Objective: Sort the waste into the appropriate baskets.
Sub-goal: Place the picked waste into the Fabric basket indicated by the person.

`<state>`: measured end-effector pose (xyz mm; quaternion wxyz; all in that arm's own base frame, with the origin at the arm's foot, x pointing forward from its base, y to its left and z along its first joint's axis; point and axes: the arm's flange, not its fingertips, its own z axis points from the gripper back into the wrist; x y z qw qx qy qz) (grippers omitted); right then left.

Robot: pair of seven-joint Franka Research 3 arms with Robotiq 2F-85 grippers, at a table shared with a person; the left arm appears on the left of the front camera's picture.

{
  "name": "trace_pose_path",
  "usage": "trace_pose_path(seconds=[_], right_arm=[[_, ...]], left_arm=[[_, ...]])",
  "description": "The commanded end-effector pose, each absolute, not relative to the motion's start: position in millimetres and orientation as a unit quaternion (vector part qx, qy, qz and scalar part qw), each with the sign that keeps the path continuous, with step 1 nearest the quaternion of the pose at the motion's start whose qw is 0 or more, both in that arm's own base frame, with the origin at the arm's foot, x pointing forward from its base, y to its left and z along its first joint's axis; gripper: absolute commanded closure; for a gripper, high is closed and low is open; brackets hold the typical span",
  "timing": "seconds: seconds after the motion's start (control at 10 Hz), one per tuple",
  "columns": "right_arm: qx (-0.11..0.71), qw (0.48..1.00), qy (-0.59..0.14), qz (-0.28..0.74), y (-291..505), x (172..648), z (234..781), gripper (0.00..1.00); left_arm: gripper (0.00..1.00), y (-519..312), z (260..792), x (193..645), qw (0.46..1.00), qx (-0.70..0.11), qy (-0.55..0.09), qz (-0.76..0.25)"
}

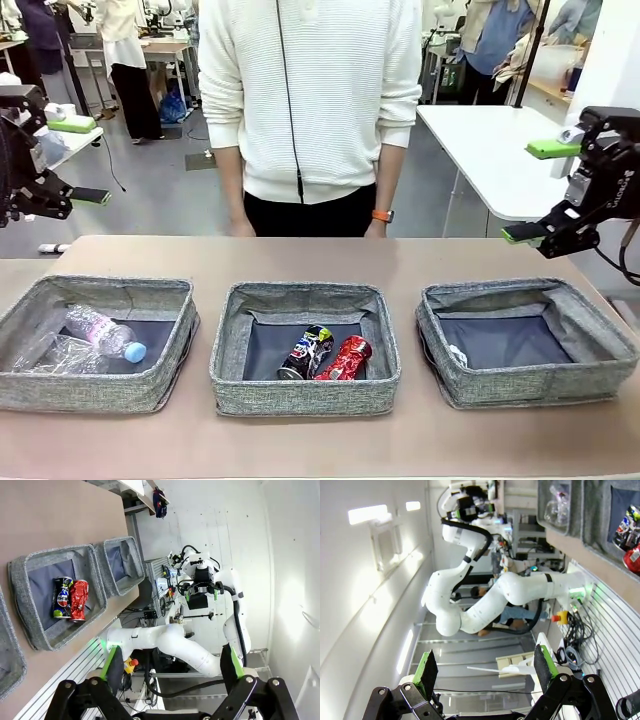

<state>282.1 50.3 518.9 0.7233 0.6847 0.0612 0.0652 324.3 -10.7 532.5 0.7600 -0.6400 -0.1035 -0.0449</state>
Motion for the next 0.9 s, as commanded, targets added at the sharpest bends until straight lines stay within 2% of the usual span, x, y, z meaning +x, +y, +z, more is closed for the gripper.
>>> trace_pose_path(seconds=[0.0, 0.8], right_arm=[[0.688, 0.720, 0.058, 0.065, 51.8, 282.5, 523.1, 0.00], [0.688, 0.720, 0.058, 0.065, 51.8, 282.5, 523.1, 0.00]], left_arm=[[0.00, -12.4, 535.1, 323.2, 0.757, -0.644, -0.102, -0.036], [0.00, -12.4, 535.1, 323.2, 0.757, -0.644, -0.102, -0.036]])
